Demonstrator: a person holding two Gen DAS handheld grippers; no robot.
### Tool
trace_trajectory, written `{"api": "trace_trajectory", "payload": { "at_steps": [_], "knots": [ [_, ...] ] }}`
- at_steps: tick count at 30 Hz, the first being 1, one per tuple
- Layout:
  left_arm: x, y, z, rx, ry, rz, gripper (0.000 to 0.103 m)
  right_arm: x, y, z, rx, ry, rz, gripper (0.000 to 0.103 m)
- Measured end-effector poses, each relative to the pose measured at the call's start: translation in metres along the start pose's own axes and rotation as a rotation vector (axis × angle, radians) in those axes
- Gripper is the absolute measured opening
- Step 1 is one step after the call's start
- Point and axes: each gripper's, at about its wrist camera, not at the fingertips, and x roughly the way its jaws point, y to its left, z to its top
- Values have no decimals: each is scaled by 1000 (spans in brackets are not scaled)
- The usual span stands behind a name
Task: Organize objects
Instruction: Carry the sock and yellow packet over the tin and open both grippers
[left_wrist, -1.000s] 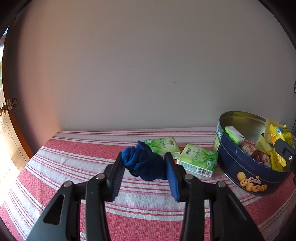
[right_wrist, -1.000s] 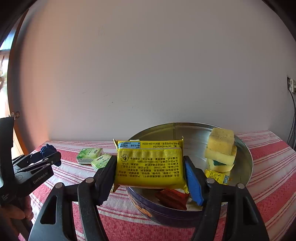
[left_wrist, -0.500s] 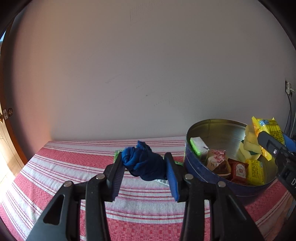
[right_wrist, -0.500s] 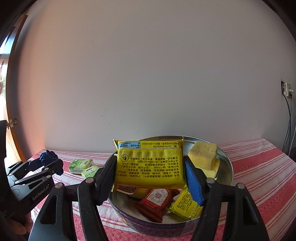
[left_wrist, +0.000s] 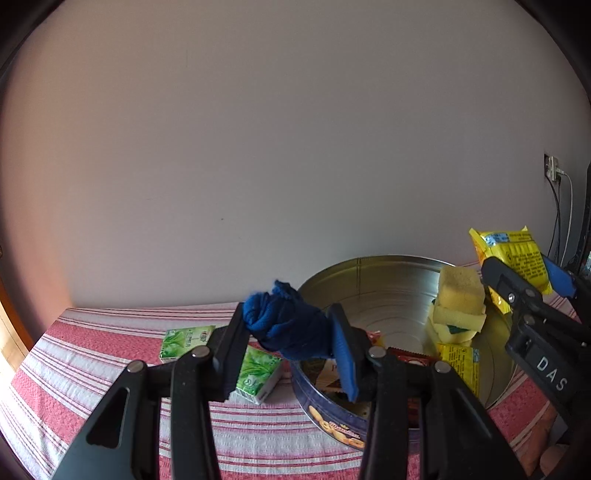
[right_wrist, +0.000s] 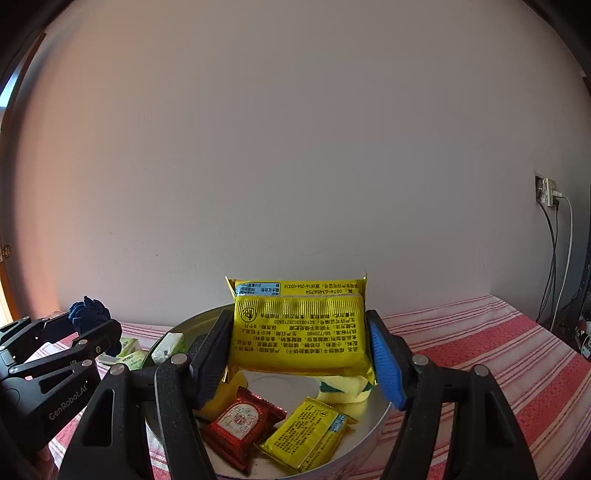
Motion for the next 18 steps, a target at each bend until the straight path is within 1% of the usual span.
{"api": "trace_trajectory", "payload": {
  "at_steps": [6,11,13,18],
  "knots": [
    [12,-23,5,19,7,-34,42,12,-17,1,11,3,-51,71],
    [24,-35,7,18,25,-57,42,19,-19,0,-10,4,-86,71],
    [30,-37,9,6,36,-63,42,23,-18,-2,-21,12,-97,71],
    [44,-46,8,17,62,-71,42,34,-19,-7,-15,49,-104,71]
  ]
}}
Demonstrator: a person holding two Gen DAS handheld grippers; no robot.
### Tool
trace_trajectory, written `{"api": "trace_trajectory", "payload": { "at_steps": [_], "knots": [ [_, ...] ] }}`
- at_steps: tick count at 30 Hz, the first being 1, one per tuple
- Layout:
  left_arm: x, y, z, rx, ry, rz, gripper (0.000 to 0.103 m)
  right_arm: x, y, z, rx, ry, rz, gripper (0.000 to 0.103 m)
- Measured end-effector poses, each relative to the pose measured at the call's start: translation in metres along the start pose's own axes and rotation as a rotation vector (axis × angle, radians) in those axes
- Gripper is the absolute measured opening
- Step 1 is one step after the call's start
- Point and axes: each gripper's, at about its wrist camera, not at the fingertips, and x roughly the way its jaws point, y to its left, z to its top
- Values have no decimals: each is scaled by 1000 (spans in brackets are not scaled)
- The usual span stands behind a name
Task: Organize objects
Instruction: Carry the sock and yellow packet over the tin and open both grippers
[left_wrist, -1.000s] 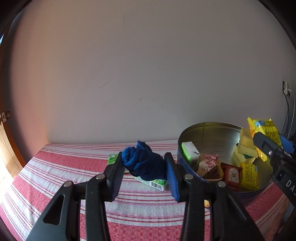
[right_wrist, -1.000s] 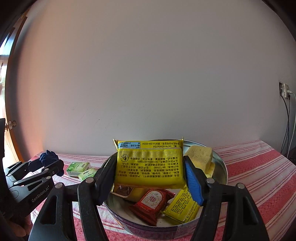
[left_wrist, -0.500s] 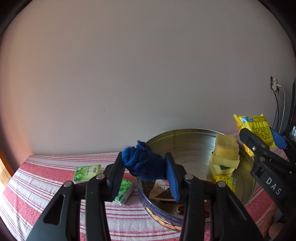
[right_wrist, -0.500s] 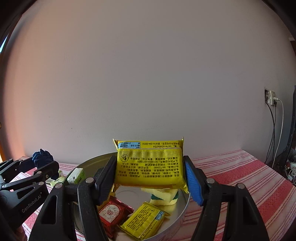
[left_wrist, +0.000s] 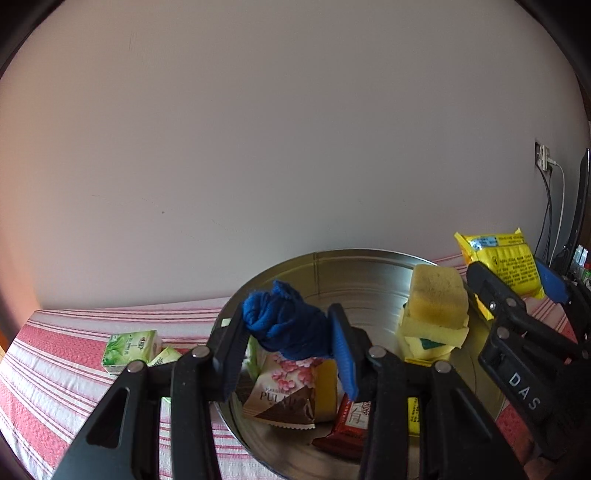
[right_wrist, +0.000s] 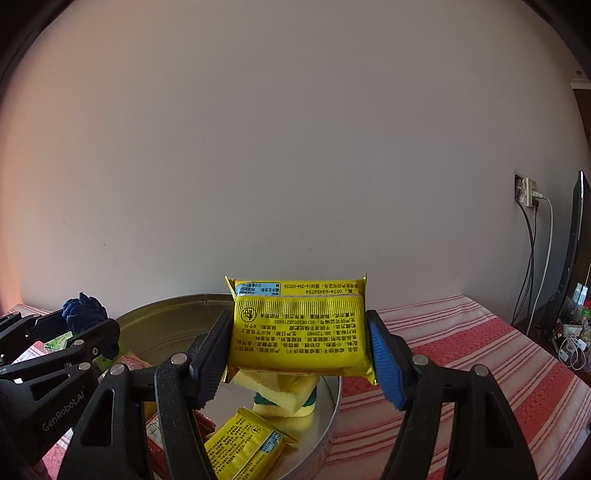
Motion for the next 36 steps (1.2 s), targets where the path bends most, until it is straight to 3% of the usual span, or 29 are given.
{"api": "trace_trajectory", "payload": {
  "at_steps": [12,21,32,33,36],
  "knots": [
    [25,3,-2,-13,56,-1,42,2,19,-13,2,89,30,71],
    [38,4,-6,-3,116,28,42,45,-2,-6,5,136,50,71],
    [47,5,-8,6,120,50,43,54,9,-10,-46,168,124,73],
    [46,7,-7,1,120,53,47,54,8,-10,-41,167,126,73],
    [45,13,-5,-17,116,98,73,55,2,-11,-10,171,150,77]
  ]
}}
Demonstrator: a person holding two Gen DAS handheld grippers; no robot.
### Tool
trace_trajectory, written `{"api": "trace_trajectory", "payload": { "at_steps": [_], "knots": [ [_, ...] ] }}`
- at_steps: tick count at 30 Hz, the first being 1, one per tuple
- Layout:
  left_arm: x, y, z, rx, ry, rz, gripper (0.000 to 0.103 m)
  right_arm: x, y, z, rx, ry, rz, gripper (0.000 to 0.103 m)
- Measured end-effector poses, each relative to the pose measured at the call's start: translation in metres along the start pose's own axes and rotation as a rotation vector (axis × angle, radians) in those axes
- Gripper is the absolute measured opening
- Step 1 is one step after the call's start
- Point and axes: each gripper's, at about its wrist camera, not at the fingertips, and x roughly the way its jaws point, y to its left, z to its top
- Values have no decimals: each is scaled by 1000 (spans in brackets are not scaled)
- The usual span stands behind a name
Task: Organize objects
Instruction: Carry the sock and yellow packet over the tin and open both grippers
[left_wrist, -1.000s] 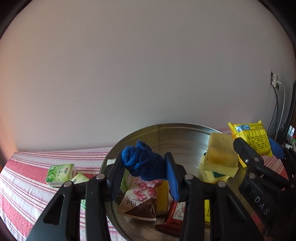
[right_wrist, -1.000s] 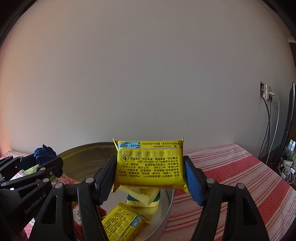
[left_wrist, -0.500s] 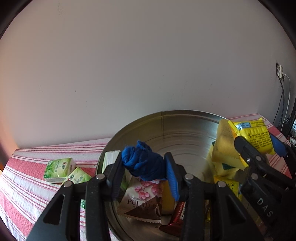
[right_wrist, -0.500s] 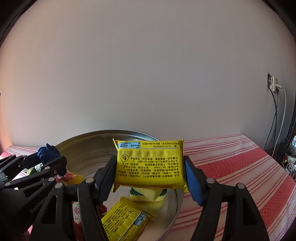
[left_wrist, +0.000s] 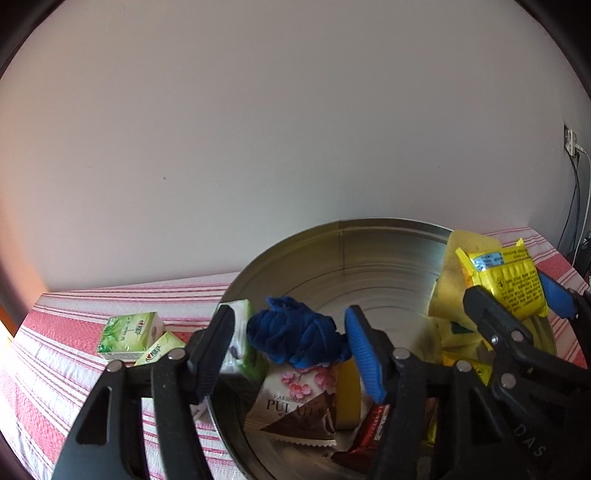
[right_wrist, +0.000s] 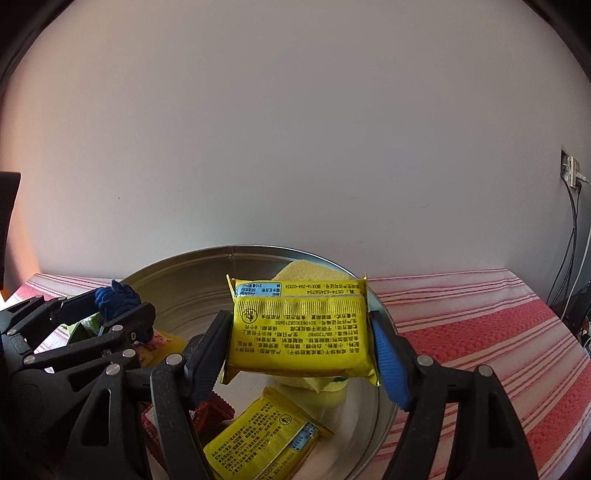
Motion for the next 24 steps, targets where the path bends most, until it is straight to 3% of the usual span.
{"api": "trace_trajectory", "payload": {
  "at_steps": [2,4,7,12,16,24],
  "knots": [
    [-7,6,1,-21,-19,16,92,-1,-7,0,33,-8,7,81],
    [-14,12,3,-45,-50,36,103,-5,-14,-1,74,-38,27,84],
    [-21,18,3,-61,-86,20,103,-12,-19,-2,112,-85,47,94],
    [-26,20,-3,-43,-78,40,103,-29,-6,-2,101,-139,12,94],
    [-31,23,-8,-36,-90,45,103,-43,-12,-1,163,-196,-15,94],
    [-44,30,-20,-41,-88,67,103,-38,-17,-2,233,-172,22,96]
  ]
}}
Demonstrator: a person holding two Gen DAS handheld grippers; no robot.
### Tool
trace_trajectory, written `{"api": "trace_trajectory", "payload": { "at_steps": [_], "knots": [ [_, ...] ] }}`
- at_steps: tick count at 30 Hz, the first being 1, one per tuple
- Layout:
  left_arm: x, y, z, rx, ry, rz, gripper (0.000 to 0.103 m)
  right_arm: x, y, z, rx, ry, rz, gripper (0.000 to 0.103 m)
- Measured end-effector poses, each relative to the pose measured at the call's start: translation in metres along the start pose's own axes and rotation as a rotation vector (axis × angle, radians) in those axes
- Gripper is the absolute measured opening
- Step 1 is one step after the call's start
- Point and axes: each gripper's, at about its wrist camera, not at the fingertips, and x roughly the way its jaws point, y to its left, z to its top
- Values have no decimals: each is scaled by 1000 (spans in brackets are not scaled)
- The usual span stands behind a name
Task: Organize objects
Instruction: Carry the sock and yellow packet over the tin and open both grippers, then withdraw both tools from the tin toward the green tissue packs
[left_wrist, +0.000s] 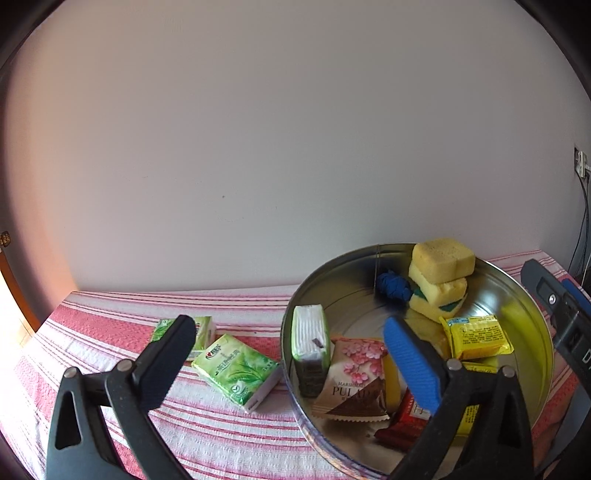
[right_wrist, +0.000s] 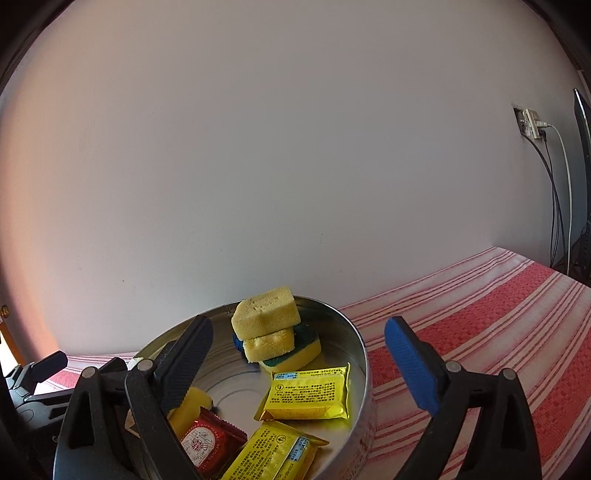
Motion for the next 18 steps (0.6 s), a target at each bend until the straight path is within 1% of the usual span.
{"api": "trace_trajectory", "payload": {
  "at_steps": [1,5,7,10,14,18],
  "knots": [
    [-8,-6,0,0,2,3,103,0,2,-1,-9,-2,0,96],
    [-7,17,-9,-14,4,21,103,-6,6,-9,-67,-30,1,96],
    [-12,31,-8,-11,1,38,103,-12,14,-11,-109,-48,-8,96],
    [-9,47,-15,1,-2,71,103,-21,27,-14,-157,-64,-10,96],
    [-13,72,-21,10,-8,110,103,-29,35,-17,-164,-66,5,96],
    [-11,95,-28,-20,-8,133,103,-33,41,-20,-179,-60,-3,96]
  ]
}}
